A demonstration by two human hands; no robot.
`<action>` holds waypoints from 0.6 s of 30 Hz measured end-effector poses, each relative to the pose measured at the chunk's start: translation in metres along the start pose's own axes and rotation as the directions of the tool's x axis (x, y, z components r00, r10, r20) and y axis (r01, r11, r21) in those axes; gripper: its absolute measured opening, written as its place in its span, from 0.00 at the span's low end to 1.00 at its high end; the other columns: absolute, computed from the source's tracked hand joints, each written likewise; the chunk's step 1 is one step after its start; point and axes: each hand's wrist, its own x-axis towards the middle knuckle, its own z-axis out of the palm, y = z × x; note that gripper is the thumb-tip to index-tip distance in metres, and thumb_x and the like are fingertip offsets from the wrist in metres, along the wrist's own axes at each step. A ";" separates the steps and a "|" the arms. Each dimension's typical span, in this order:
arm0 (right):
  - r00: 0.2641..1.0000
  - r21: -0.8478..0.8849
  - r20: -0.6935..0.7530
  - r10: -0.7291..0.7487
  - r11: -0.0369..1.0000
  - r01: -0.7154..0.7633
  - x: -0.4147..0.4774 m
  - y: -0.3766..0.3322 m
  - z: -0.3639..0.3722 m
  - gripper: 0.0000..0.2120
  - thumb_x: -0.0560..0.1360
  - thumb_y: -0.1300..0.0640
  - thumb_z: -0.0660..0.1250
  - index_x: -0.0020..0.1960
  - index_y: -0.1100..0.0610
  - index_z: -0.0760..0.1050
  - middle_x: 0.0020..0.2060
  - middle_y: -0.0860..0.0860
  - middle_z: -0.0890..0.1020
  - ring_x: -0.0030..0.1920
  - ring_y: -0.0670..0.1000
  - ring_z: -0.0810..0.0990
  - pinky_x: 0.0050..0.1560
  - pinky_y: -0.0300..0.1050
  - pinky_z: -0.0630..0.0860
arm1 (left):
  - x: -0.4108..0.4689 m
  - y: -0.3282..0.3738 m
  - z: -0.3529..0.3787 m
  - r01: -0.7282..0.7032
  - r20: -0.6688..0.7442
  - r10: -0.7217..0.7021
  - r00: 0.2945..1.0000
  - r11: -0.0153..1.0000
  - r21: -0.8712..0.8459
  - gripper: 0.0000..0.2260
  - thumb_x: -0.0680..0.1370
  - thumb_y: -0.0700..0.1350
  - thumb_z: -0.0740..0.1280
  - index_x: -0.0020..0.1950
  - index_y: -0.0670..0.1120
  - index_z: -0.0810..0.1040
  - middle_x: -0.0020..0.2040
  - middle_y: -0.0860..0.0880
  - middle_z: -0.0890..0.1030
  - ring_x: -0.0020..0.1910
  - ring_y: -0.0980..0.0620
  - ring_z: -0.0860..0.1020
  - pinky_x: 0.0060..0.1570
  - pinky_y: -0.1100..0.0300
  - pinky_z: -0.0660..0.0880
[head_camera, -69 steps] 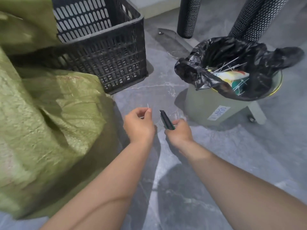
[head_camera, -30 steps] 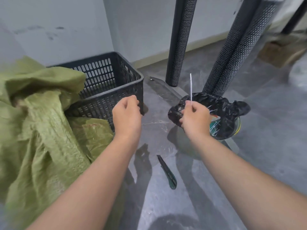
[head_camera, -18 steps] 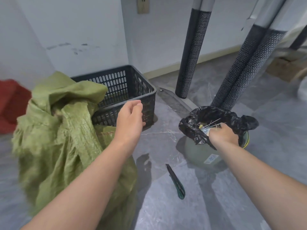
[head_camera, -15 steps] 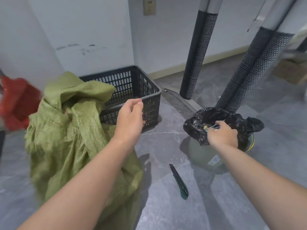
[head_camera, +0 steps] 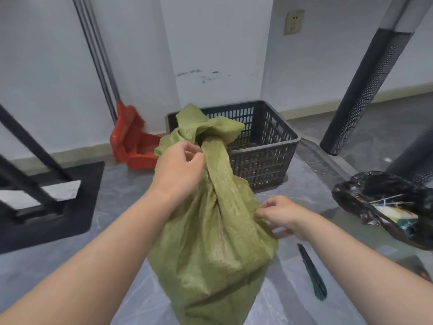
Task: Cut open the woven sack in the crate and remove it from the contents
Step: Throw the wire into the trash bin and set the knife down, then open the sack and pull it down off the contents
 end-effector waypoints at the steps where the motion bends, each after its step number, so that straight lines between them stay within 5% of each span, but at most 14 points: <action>1: 1.000 -0.001 0.017 0.001 1.000 -0.001 -0.003 -0.007 0.007 0.05 0.79 0.54 0.68 0.54 0.54 0.79 0.44 0.50 0.80 0.41 0.49 0.77 0.41 0.44 0.77 | 0.000 -0.007 -0.013 0.004 -0.029 -0.002 1.000 0.999 0.043 0.06 0.78 0.45 0.65 0.51 0.50 0.81 0.45 0.52 0.83 0.44 0.48 0.82 0.46 0.51 0.79; 5: 1.000 -0.027 0.023 0.008 1.000 -0.007 -0.011 -0.032 0.026 0.05 0.80 0.49 0.67 0.52 0.50 0.76 0.46 0.49 0.80 0.43 0.51 0.78 0.42 0.46 0.77 | 0.002 -0.042 -0.054 0.069 -0.082 -0.060 0.995 0.991 0.115 0.07 0.77 0.47 0.68 0.53 0.48 0.80 0.46 0.51 0.83 0.45 0.48 0.82 0.47 0.50 0.79; 9: 0.993 -0.079 0.103 0.062 0.995 -0.054 -0.016 -0.038 0.044 0.16 0.77 0.44 0.71 0.60 0.45 0.69 0.49 0.49 0.80 0.46 0.55 0.82 0.42 0.49 0.80 | -0.002 -0.078 -0.067 0.134 -0.053 -0.128 0.990 0.984 0.118 0.11 0.74 0.49 0.72 0.56 0.51 0.80 0.51 0.50 0.82 0.42 0.46 0.82 0.44 0.50 0.81; 13: 0.981 -0.080 0.121 0.153 0.986 -0.144 -0.010 -0.033 0.057 0.29 0.73 0.36 0.71 0.68 0.42 0.63 0.55 0.54 0.80 0.50 0.61 0.84 0.45 0.58 0.84 | -0.007 -0.106 -0.069 0.186 0.158 -0.223 0.962 0.958 0.221 0.29 0.73 0.50 0.77 0.72 0.63 0.74 0.71 0.44 0.72 0.34 0.49 0.80 0.36 0.54 0.81; 15: 0.957 -0.102 0.145 0.252 0.966 -0.239 -0.006 -0.029 0.063 0.34 0.74 0.32 0.67 0.69 0.54 0.69 0.56 0.60 0.81 0.50 0.65 0.85 0.46 0.63 0.85 | -0.009 -0.118 -0.071 0.251 0.294 -0.340 0.893 0.920 0.302 0.43 0.69 0.56 0.81 0.78 0.69 0.61 0.80 0.43 0.59 0.61 0.42 0.80 0.61 0.48 0.79; 16: 0.938 -0.095 0.164 0.305 0.951 -0.293 -0.004 -0.026 0.066 0.37 0.74 0.29 0.64 0.70 0.56 0.69 0.58 0.62 0.80 0.50 0.66 0.85 0.46 0.65 0.84 | -0.011 -0.125 -0.071 0.267 0.357 -0.377 0.855 0.909 0.321 0.49 0.67 0.57 0.82 0.80 0.70 0.56 0.82 0.44 0.57 0.73 0.40 0.72 0.72 0.44 0.71; 18: 0.930 -0.034 0.155 0.334 0.942 -0.333 -0.001 -0.021 0.071 0.37 0.77 0.29 0.57 0.74 0.56 0.66 0.64 0.63 0.77 0.51 0.68 0.84 0.44 0.65 0.84 | -0.016 -0.140 -0.068 0.277 0.463 -0.386 0.798 0.917 0.287 0.56 0.66 0.53 0.83 0.82 0.68 0.49 0.83 0.49 0.58 0.79 0.44 0.64 0.77 0.45 0.65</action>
